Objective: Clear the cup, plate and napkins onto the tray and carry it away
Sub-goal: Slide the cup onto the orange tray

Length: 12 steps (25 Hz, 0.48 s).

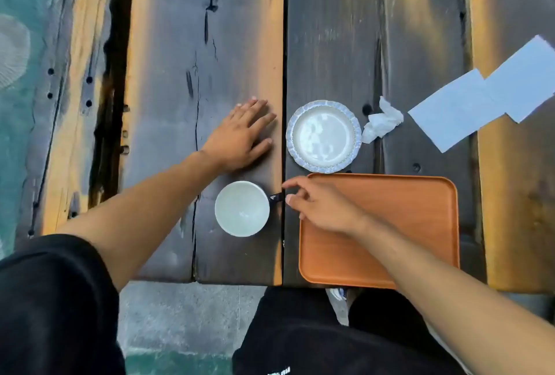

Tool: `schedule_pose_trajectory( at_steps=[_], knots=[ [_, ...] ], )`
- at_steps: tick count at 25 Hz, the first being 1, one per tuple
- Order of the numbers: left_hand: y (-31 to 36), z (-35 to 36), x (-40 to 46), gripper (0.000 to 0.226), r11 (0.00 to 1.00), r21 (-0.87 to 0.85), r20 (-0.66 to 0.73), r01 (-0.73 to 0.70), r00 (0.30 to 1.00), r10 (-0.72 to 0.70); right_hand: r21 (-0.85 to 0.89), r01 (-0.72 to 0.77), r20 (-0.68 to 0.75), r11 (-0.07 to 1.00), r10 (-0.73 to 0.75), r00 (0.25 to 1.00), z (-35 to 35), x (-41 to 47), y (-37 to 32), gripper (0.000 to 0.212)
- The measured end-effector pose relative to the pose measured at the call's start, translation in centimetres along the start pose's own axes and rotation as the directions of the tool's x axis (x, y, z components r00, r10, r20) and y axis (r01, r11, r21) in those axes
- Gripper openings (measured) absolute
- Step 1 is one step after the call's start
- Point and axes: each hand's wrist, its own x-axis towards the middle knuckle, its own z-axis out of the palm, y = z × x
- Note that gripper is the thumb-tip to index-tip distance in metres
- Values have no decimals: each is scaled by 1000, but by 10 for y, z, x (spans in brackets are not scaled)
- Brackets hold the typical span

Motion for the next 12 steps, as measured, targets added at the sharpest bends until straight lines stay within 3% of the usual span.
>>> schedule_pose_trajectory(
  at_steps=[4, 12],
  knots=[
    [0, 16, 13, 68, 980, 146, -31, -138, 989, 144, -60, -20, 187, 998, 31, 982, 0, 17, -6, 28],
    [5, 44, 18, 63, 980, 183, -126, -75, 987, 99, -205, -7, 340, 979, 78, 937, -8, 35, -22, 30]
  ],
)
